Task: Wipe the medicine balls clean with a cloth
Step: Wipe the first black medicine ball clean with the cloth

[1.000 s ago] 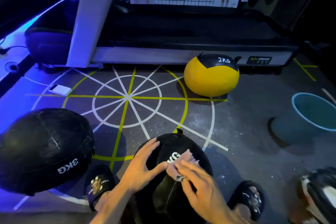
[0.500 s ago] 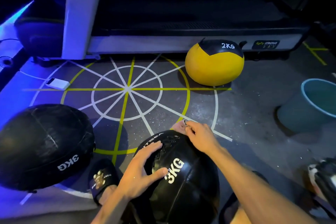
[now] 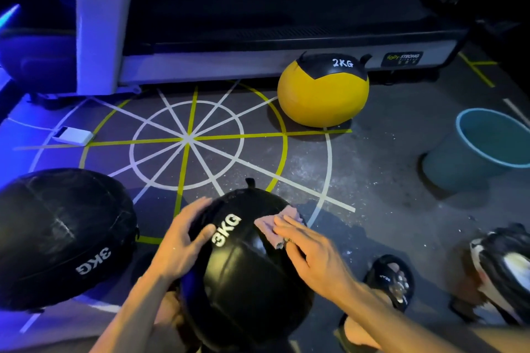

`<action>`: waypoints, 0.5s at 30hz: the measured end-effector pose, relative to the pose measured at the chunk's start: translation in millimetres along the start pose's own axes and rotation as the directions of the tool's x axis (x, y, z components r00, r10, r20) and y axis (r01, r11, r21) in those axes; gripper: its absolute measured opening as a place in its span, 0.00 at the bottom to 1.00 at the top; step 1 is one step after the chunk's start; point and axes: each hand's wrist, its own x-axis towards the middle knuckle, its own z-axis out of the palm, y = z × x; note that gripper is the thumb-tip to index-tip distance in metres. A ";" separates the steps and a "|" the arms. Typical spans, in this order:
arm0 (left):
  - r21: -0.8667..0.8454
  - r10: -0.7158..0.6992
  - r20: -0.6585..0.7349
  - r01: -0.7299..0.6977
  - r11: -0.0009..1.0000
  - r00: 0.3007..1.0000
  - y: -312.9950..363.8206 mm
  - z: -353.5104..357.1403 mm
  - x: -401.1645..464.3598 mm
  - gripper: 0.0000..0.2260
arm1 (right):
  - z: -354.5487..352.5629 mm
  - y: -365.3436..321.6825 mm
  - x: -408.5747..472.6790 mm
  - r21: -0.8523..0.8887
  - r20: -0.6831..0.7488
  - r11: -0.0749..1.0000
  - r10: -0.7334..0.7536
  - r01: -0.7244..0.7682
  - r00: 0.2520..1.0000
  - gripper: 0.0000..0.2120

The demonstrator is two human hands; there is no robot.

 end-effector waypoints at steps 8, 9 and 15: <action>0.187 -0.137 0.046 0.126 0.974 0.990 15.0 -18.6 20.4 0.39 | 42.2 -40.2 -29.0 0.050 0.014 0.961 -0.272 0.271 0.962 0.22; 0.206 -0.137 0.062 0.122 0.971 0.989 13.5 -19.2 17.1 0.39 | 40.9 -39.8 -28.7 0.034 0.028 0.946 -0.323 0.322 0.946 0.22; 0.217 -0.162 0.077 0.142 0.966 0.984 4.6 -20.3 6.3 0.37 | 39.6 21.2 3.8 0.094 -0.019 0.992 0.091 -0.088 0.996 0.17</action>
